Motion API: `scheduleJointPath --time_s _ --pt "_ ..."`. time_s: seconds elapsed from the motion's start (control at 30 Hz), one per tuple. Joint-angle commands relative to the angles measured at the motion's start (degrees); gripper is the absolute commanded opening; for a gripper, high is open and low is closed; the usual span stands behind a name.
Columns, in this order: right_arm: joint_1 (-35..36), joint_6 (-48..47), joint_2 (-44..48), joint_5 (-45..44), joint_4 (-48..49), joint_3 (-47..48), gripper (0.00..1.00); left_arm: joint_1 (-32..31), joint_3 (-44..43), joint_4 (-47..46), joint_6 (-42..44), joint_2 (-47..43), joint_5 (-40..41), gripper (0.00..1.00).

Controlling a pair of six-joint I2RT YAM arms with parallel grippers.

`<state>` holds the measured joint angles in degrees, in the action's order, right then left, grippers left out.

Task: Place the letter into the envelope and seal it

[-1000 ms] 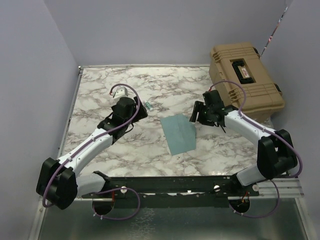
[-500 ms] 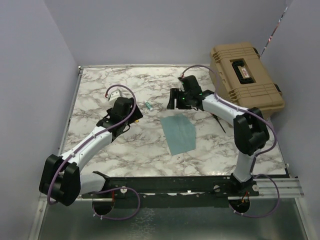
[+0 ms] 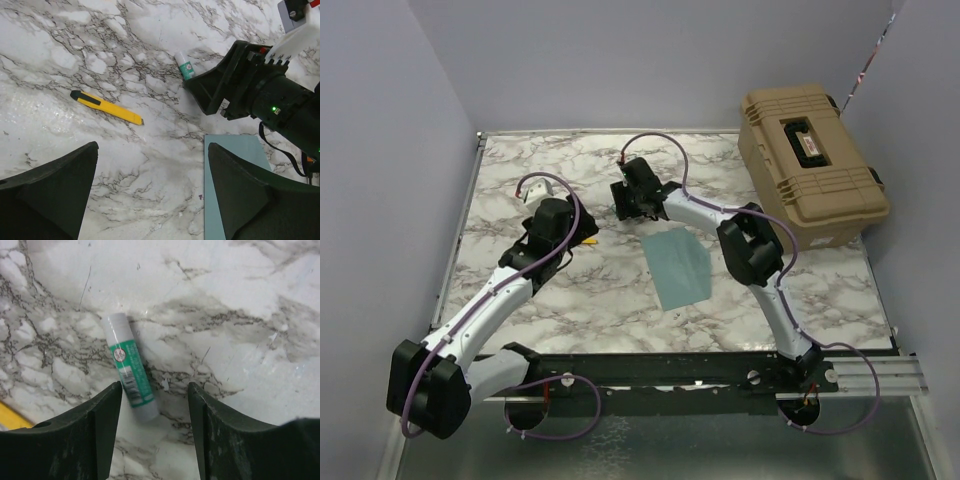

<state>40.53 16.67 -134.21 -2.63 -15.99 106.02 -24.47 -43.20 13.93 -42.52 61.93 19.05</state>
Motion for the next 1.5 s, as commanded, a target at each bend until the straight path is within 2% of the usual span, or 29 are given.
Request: scheduleJointPath --time_s 0.0,0.2,0.4,0.47,0.6,0.63,0.73,0.93,1.0,1.1,1.27,1.47 --pt "1.57 -4.14 -3.54 -5.23 -0.58 3.57 0.56 0.38 0.54 3.32 1.42 -1.11 2.49 0.92" --pt "3.23 -7.02 -4.57 -7.97 -1.29 3.24 0.40 0.76 -0.49 3.87 2.31 -0.17 2.56 0.92" --pt "3.50 -9.57 -2.51 -7.33 -1.85 0.47 0.14 1.83 -2.32 4.00 3.31 1.69 1.29 0.92" --pt "3.50 -9.20 -0.20 -7.19 -1.69 -1.12 0.09 2.25 -2.85 4.03 3.41 2.38 0.06 0.92" --pt "3.12 -5.42 9.61 -3.11 1.96 -8.15 0.08 2.83 -4.13 2.87 4.07 3.89 -5.01 0.93" --pt "2.87 -3.86 12.70 -0.95 3.39 -10.73 0.08 2.85 -4.50 2.37 4.07 4.12 -6.60 0.97" --pt "1.46 1.18 22.04 7.13 10.24 -19.50 0.08 2.96 -5.07 -0.64 3.85 4.19 -12.70 0.99" --pt "-0.34 8.59 35.47 15.99 19.03 -30.87 0.08 2.94 -5.66 -11.42 2.03 4.10 -26.95 0.99" --pt "-1.57 13.31 38.26 18.89 20.34 -32.37 0.08 2.94 -5.20 -16.50 2.67 3.24 -30.82 0.94" --pt "-2.91 19.85 41.26 25.22 24.97 -33.70 0.09 3.02 -3.61 -21.71 3.23 -0.11 -30.10 0.90" --pt "-3.14 21.05 42.21 27.46 24.33 -33.01 0.09 3.03 -0.73 -29.00 -0.21 -5.46 -29.94 0.81" --pt "-3.18 22.16 42.99 32.74 29.59 -35.13 0.09 3.03 -0.11 -29.80 -2.94 -5.48 -28.57 0.81"
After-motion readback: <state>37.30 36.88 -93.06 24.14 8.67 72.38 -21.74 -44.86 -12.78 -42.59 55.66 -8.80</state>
